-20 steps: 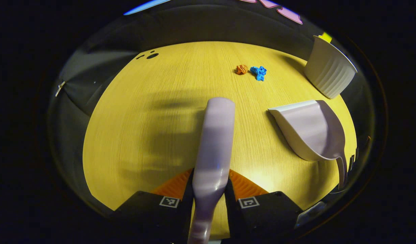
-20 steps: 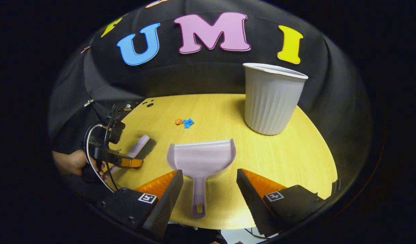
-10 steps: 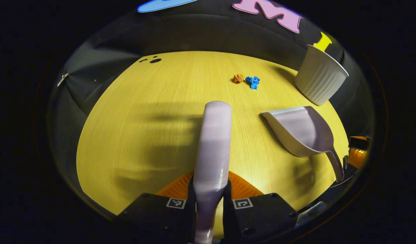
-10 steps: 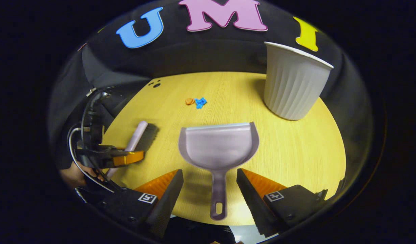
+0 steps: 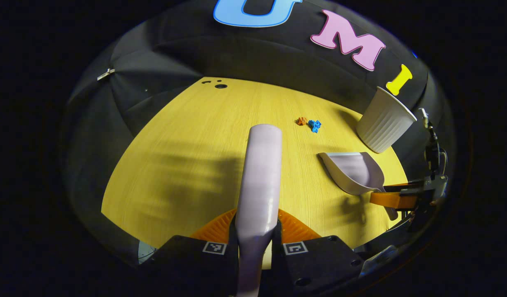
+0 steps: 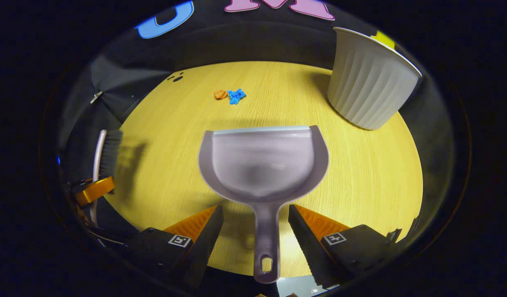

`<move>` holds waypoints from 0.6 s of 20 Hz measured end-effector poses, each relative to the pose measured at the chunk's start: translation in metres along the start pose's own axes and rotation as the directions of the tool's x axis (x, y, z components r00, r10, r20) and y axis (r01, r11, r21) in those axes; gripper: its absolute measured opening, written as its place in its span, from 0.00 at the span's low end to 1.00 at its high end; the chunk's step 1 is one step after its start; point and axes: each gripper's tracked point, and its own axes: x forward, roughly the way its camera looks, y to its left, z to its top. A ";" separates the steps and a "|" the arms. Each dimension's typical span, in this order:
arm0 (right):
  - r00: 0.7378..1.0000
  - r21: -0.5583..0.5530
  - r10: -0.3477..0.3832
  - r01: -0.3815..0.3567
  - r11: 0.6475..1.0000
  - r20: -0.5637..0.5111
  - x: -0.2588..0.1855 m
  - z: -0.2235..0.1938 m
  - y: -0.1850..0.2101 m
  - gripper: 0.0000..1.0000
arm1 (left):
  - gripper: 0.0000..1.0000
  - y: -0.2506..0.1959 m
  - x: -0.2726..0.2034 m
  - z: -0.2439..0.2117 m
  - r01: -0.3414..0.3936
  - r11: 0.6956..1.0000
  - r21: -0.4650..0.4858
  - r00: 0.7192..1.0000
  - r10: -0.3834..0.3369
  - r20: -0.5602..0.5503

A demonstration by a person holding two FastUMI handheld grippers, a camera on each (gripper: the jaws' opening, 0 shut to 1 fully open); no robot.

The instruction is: Pick up the small broom and dustpan from the desktop, sweep the trash into the dustpan with the broom, and then empty the trash into the garbage bin.

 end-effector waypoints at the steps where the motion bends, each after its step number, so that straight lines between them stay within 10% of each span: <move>1: 1.000 -0.003 -0.007 0.007 1.000 -0.018 0.006 -0.003 -0.002 0.99 | 0.36 0.000 -0.007 -0.006 -0.004 1.000 -0.007 1.000 0.004 -0.003; 12: 0.993 -0.060 -0.010 0.003 0.998 -0.119 0.037 -0.014 0.007 0.88 | 0.35 -0.022 -0.037 -0.008 -0.020 0.995 -0.099 0.999 0.022 0.027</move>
